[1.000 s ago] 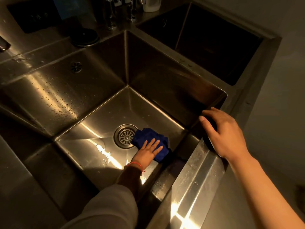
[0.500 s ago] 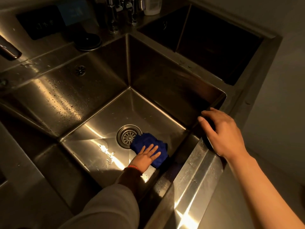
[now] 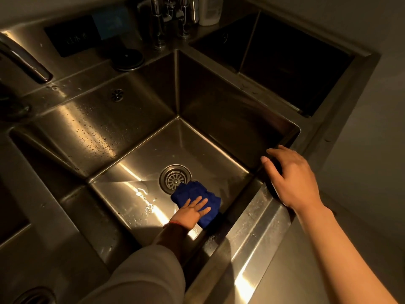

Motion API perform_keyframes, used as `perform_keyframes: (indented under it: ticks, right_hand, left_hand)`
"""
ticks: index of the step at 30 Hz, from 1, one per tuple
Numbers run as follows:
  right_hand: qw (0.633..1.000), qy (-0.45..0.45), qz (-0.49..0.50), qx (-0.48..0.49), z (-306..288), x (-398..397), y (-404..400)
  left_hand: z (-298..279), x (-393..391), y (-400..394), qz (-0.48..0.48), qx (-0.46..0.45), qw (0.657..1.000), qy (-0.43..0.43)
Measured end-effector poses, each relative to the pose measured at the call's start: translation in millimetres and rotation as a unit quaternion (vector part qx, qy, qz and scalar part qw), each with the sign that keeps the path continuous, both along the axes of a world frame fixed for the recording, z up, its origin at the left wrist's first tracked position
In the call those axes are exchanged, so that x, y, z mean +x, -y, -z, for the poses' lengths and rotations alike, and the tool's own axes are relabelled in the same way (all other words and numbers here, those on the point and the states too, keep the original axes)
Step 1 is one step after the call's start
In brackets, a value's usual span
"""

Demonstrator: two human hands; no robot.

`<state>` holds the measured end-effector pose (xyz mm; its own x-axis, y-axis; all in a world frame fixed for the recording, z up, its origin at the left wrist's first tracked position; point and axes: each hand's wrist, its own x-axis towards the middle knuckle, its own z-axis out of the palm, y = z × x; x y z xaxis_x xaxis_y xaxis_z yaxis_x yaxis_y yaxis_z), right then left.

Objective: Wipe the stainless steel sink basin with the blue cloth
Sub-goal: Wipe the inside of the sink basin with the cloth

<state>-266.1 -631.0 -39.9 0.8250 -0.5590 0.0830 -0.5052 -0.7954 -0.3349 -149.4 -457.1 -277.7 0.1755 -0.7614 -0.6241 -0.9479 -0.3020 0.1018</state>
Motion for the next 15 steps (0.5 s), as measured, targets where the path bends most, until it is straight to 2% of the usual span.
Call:
perform_keyframes:
  ticks: [6, 10, 15]
  right_hand:
    - [0.997, 0.012, -0.025, -0.078, -2.6, -3.5, -6.2]
    - [0.997, 0.045, -0.043, -0.048, -6.3, 3.9, -15.2]
    - [0.996, 0.059, -0.058, -0.008, -1.6, 13.7, -31.9]
  left_hand:
    - [-6.4, 18.3, -7.2, 0.03, -0.03, 0.999, 0.004]
    - [-3.2, 30.5, -12.5, 0.008, -0.067, 0.998, 0.017]
    - [4.0, 23.2, -0.6, -0.028, -0.046, 0.999, -0.004]
